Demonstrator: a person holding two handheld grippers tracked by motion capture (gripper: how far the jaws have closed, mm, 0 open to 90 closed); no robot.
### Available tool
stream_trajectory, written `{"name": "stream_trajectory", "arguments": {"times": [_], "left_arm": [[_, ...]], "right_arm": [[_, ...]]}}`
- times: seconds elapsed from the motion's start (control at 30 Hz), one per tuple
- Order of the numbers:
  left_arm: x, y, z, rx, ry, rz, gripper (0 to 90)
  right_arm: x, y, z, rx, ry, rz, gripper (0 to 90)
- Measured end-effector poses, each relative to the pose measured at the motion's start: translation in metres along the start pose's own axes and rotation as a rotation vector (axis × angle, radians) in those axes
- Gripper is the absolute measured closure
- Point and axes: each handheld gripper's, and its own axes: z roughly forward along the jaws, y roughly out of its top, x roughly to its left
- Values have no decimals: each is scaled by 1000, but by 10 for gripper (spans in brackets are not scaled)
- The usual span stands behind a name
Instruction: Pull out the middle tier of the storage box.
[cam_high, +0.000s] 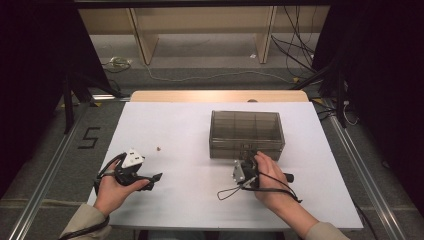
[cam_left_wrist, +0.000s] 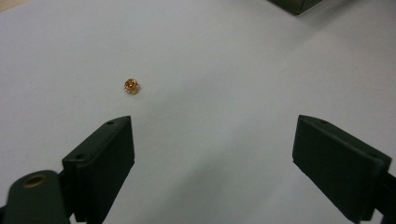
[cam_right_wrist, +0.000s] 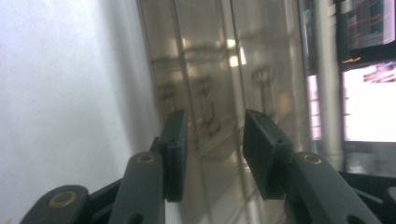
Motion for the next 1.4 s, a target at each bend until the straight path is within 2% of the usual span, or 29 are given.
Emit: {"name": "stream_trajectory", "arguments": {"times": [0.03,0.1,0.23,0.3,0.47,0.53,0.67,0.93,1.2,1.4], "left_arm": [[0,0,0,0,0,-1,130],[0,0,0,2,1,1,134],[0,0,1,3,1,0,137],[0,0,1,3,2,-1,140],[1,0,0,2,2,1,140],[1,0,0,2,2,1,140],[1,0,0,-7,-3,-7,140],[1,0,0,-5,-3,-4,143],[0,0,1,-4,-3,-4,145],[0,0,1,-1,-3,-4,146]], "right_arm": [[-2,-4,-1,9,7,-17,617],[-5,-12,0,22,29,-8,623],[-14,-24,0,57,29,-30,624],[-17,-29,1,72,23,-28,626],[-22,-36,6,95,61,-33,628],[-23,-37,8,104,83,-33,631],[-24,-37,9,107,89,-70,638],[-30,-37,9,109,118,-81,678],[-29,-39,9,95,99,-48,694],[-28,-38,8,106,93,-47,694]]}}
